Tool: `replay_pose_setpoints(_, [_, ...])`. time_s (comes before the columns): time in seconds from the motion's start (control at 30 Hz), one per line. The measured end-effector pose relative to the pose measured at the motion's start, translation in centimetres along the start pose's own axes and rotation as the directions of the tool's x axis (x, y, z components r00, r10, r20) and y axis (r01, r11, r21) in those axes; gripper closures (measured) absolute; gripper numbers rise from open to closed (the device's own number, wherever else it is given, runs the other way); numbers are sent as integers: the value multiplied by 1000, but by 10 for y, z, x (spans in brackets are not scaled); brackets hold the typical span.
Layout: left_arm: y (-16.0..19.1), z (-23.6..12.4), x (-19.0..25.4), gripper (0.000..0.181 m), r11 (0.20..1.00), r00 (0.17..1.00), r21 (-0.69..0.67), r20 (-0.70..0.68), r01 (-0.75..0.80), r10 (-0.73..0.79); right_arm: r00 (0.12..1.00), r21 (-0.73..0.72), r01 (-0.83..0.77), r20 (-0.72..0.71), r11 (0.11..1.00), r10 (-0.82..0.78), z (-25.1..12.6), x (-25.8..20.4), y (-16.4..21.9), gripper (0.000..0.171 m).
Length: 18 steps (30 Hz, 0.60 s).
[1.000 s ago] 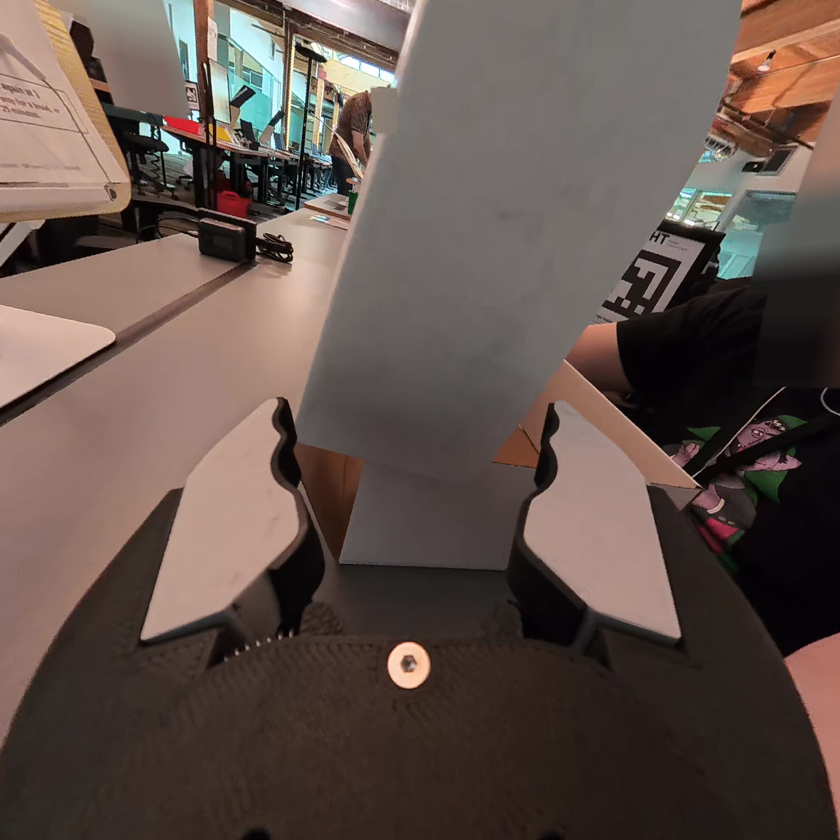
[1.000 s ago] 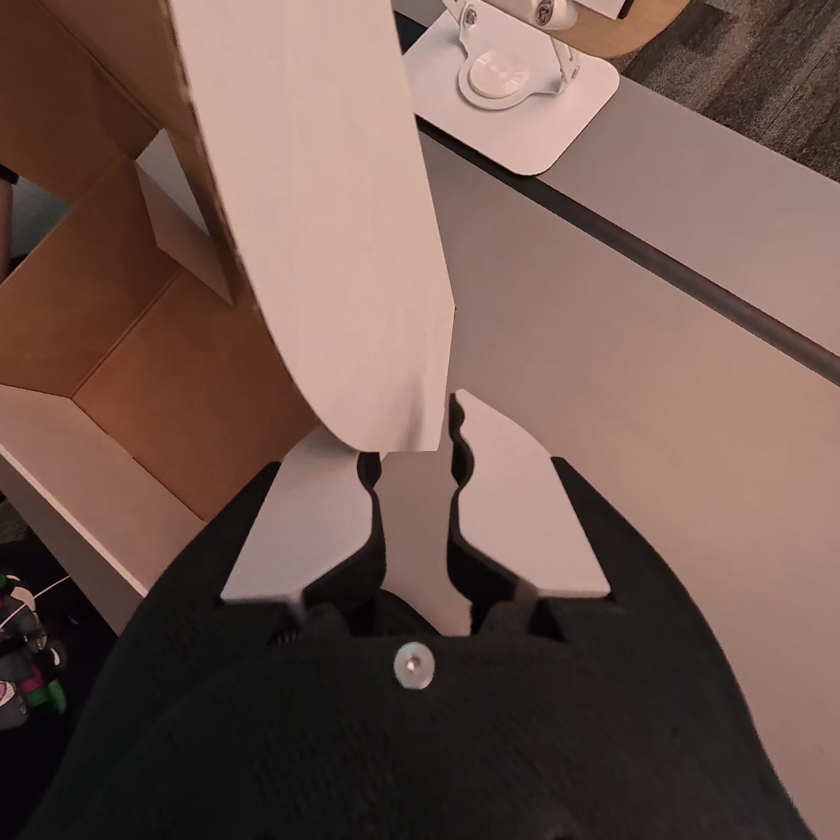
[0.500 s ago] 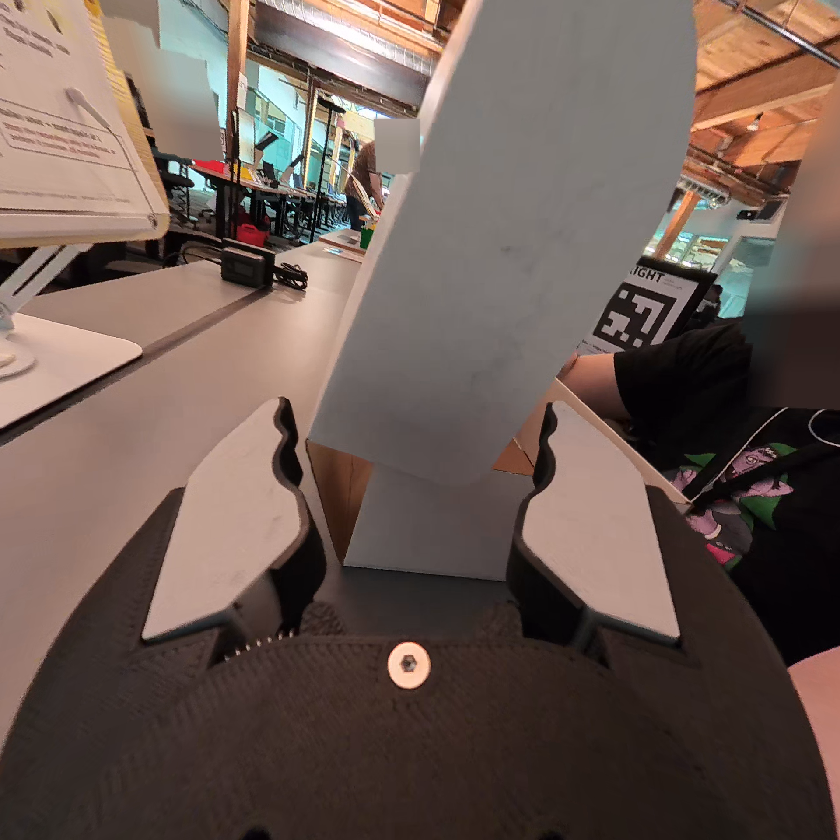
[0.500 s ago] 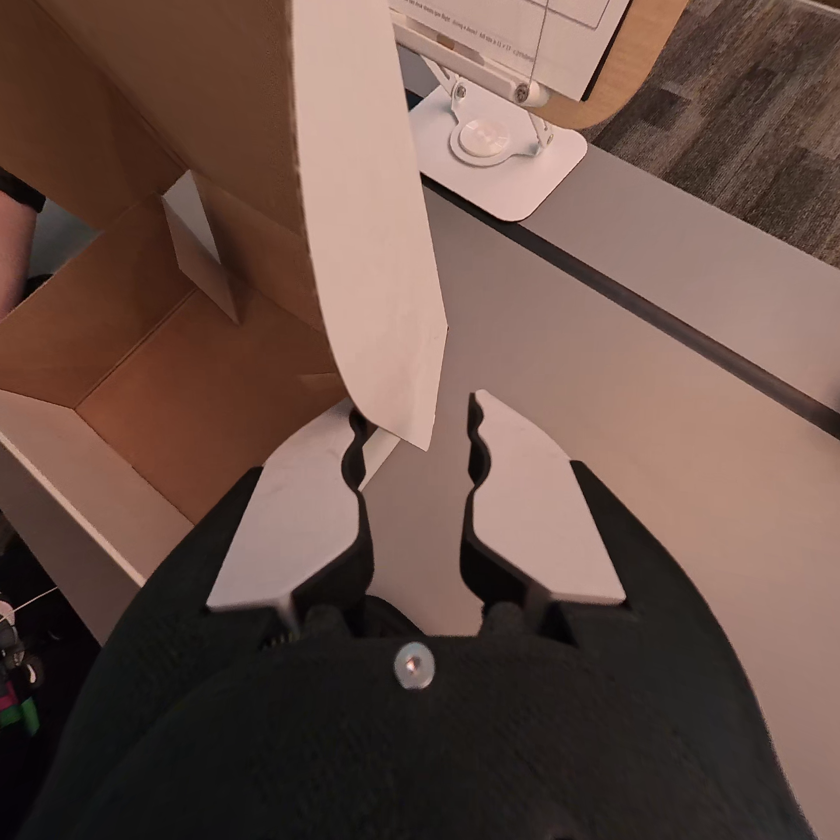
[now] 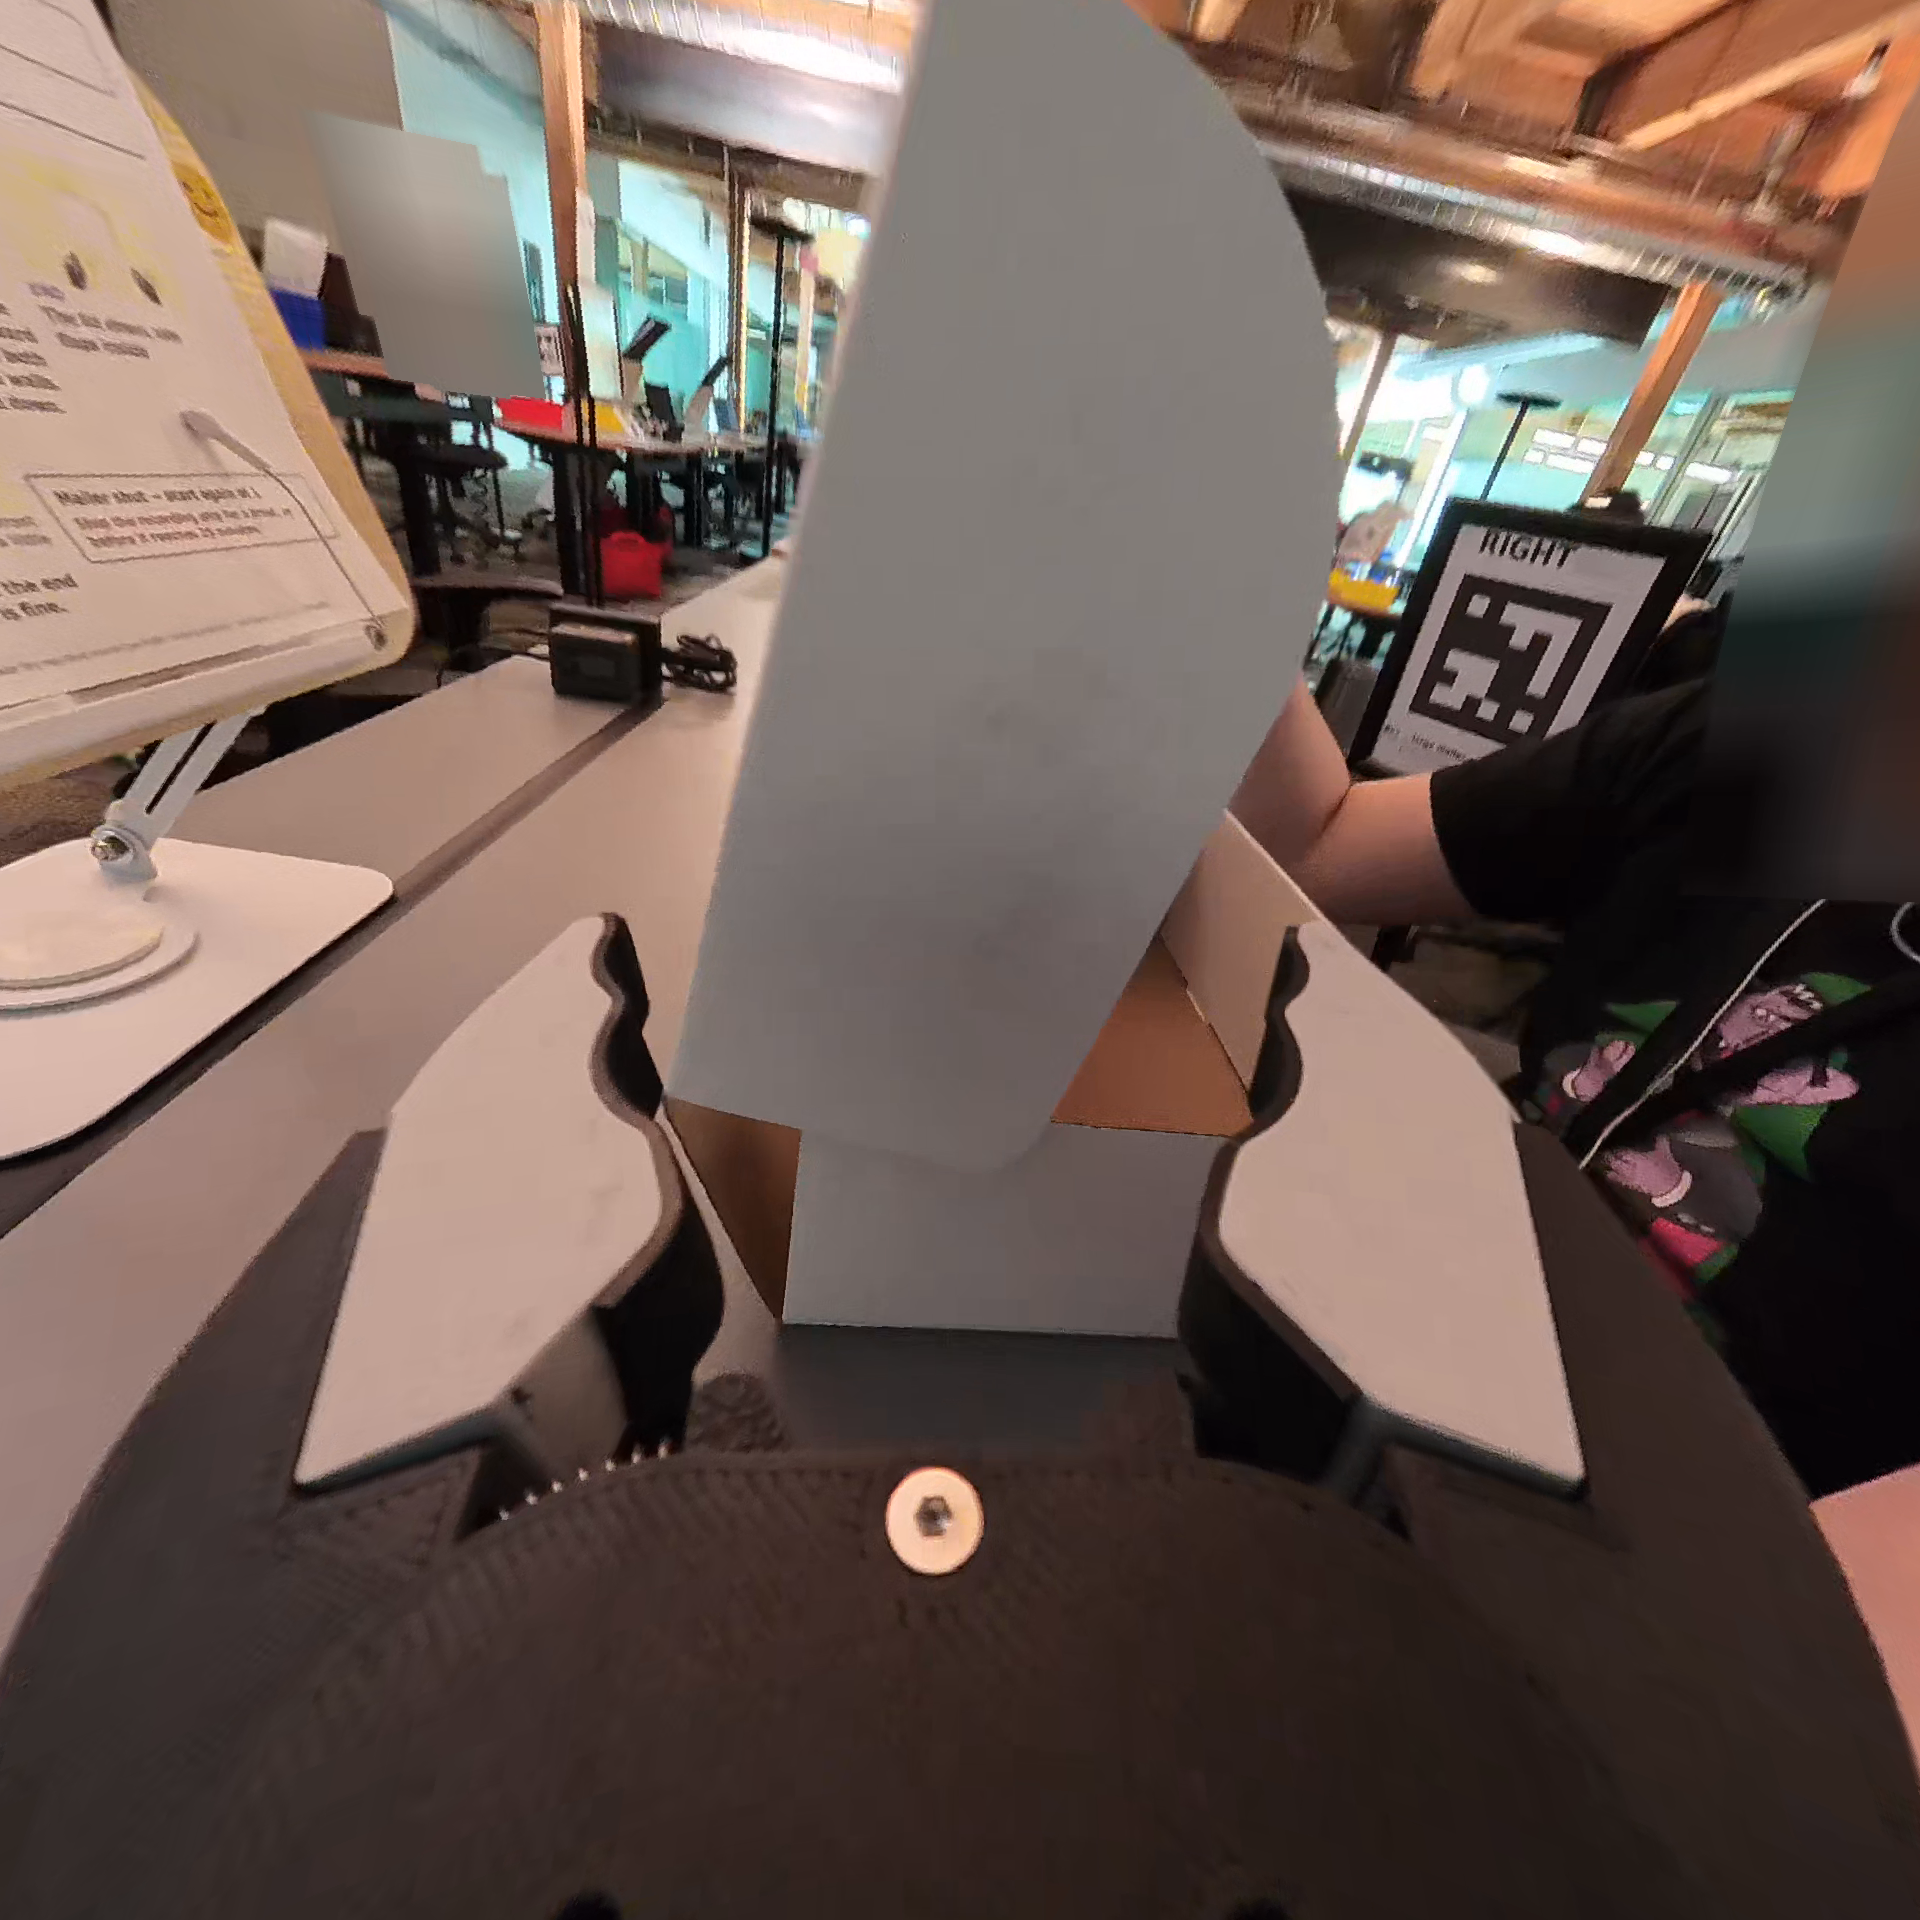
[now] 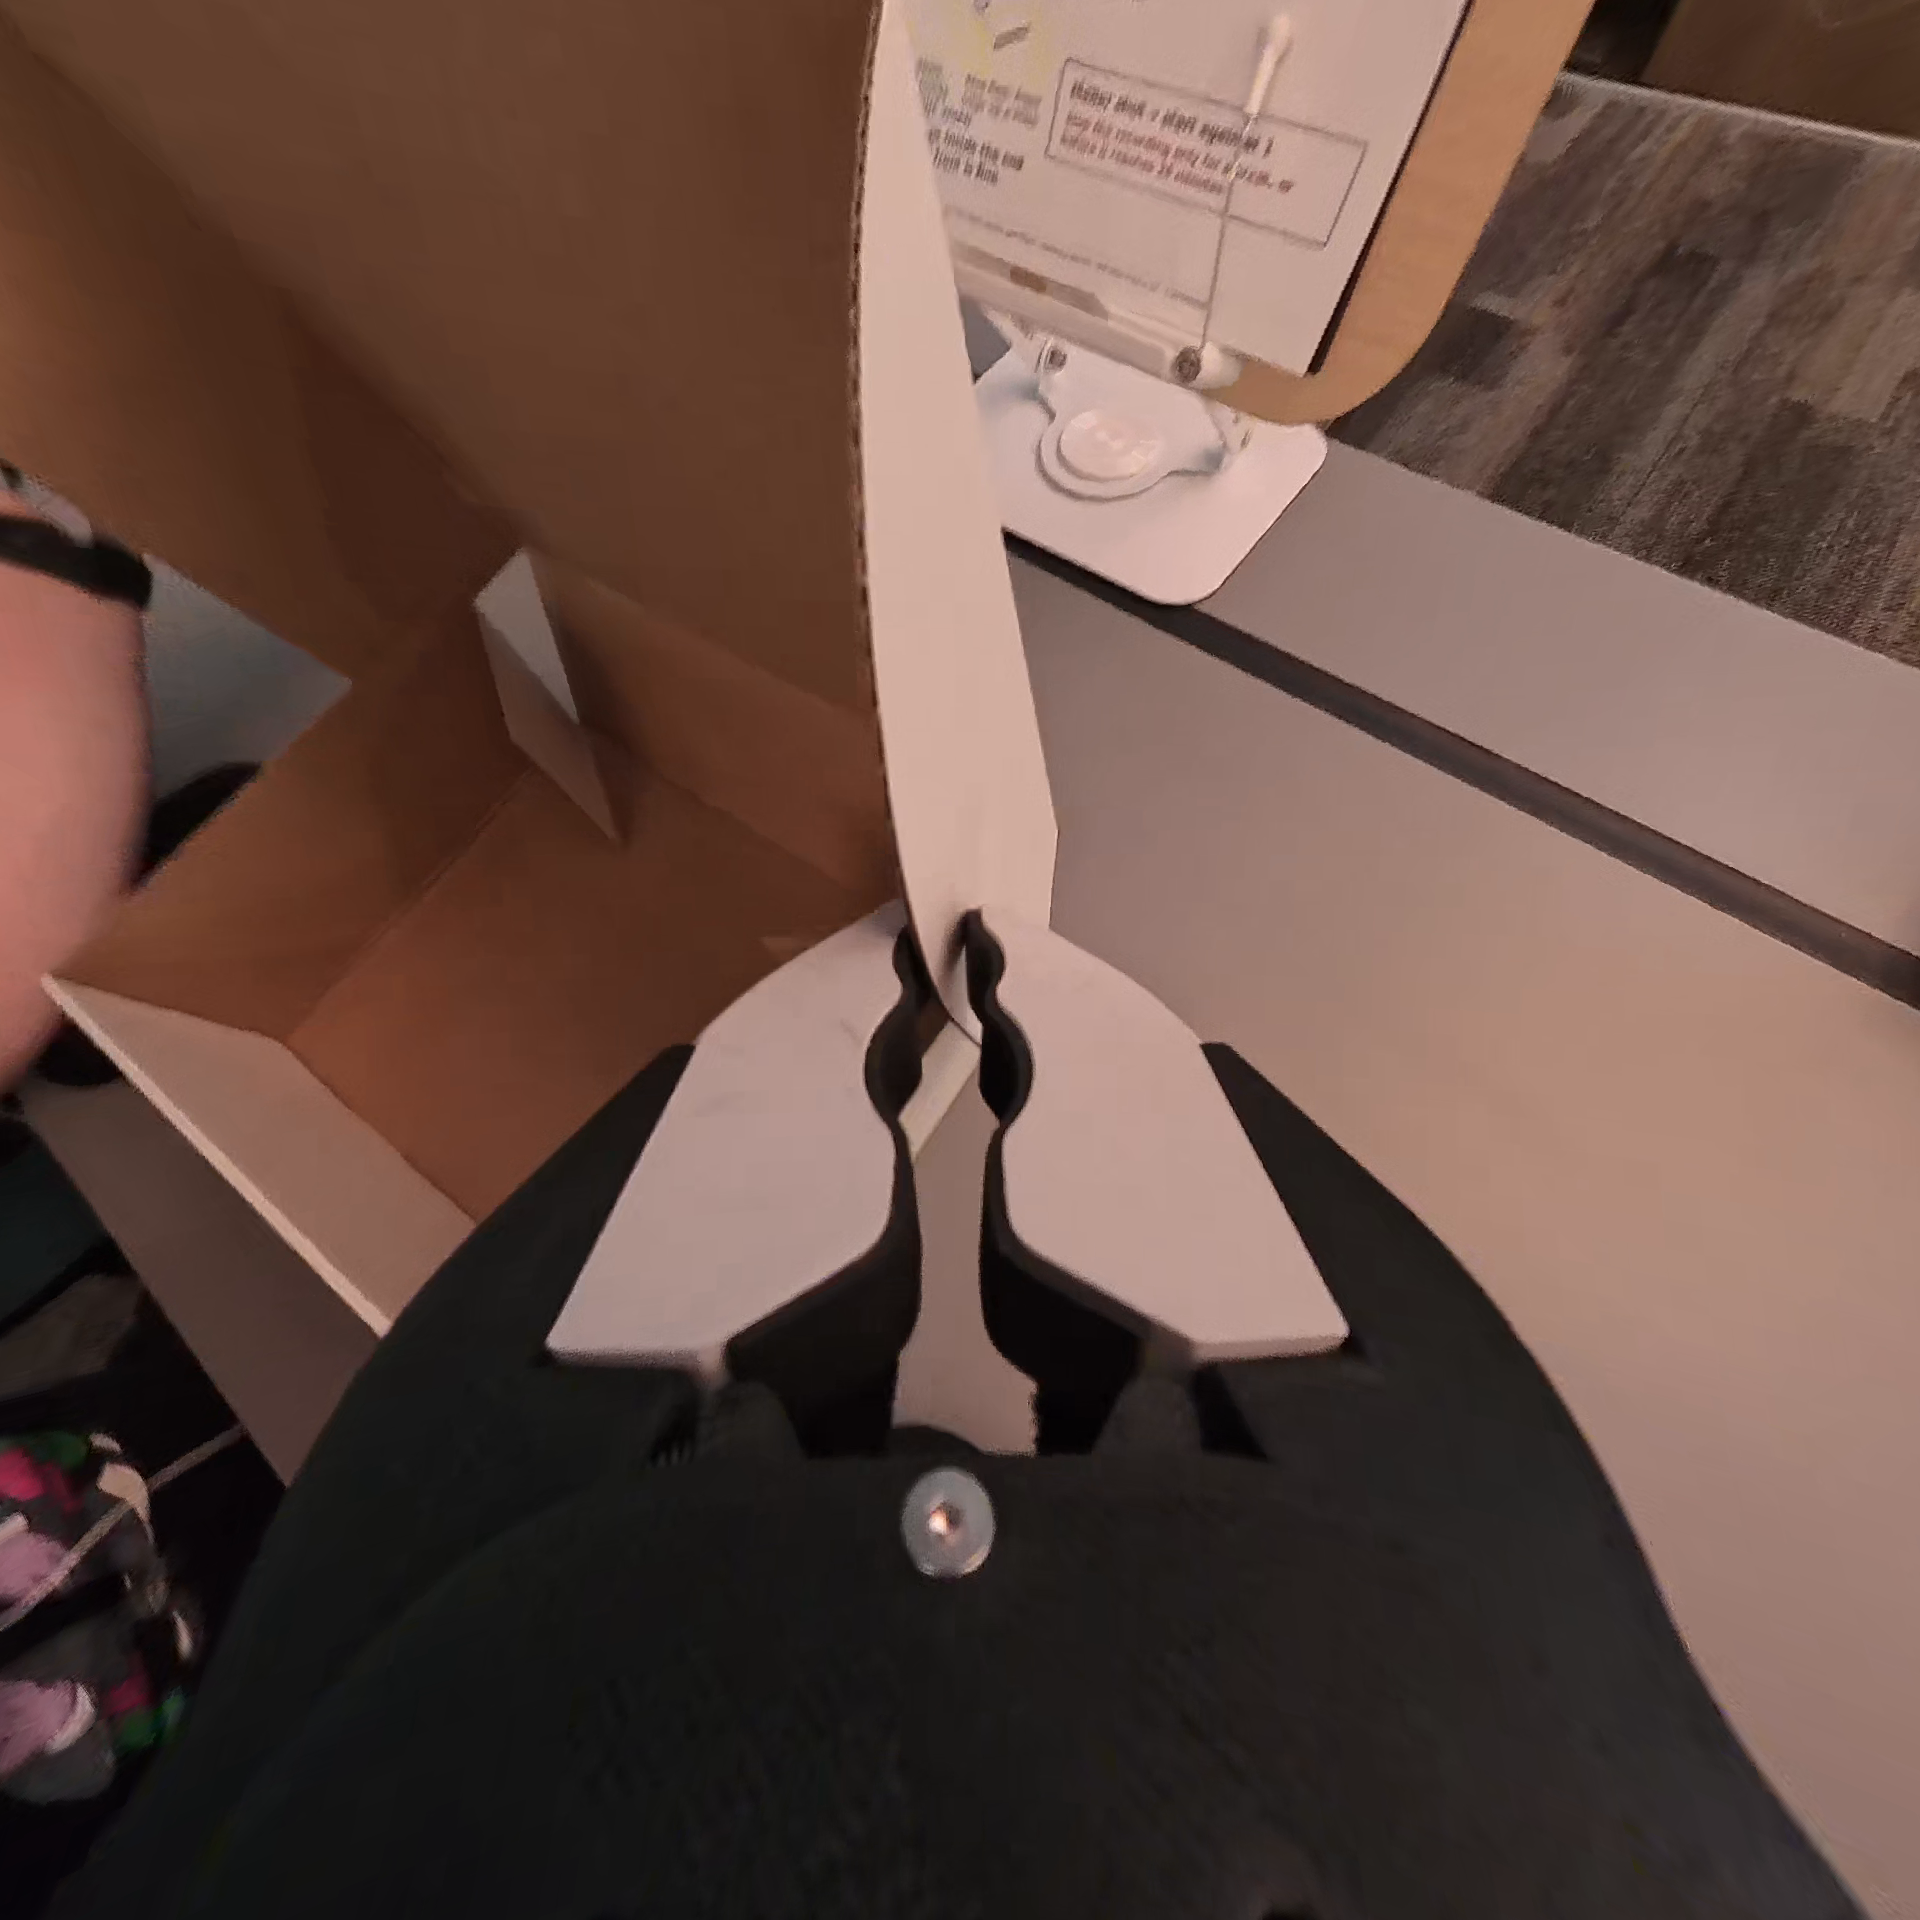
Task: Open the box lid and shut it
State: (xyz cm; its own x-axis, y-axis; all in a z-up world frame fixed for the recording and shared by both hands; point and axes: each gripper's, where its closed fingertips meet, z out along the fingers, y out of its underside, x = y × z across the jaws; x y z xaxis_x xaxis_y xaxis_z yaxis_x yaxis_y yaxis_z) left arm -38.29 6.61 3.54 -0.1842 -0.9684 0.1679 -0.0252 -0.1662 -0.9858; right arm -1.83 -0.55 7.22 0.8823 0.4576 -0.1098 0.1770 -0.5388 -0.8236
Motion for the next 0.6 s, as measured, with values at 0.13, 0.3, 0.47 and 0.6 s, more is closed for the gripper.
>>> replay_pose_setpoints(0.13, [2, 16, 6, 57, 989, 997, -144, 66, -20, 30, 998, 81, -65, -22, 995, 67, 3, 3, -15, 165])
replay_pose_setpoints(0.3, [0, 38, 1, 56, 947, 975, -322, 215, 22, 50, 993, 133, -96, -58, 986, 104, 15, 11, -25, 165])
replay_pose_setpoints(0.47, [-13, 39, -23, 78, 914, 877, -388, 472, 118, 87, 992, 188, -83, -76, 979, 98, 27, 12, -36, 165])
replay_pose_setpoints(0.6, [-10, 36, -25, 132, 882, 829, -356, 556, 310, -67, 992, 200, -89, -68, 976, 104, 28, 15, -37, 165])
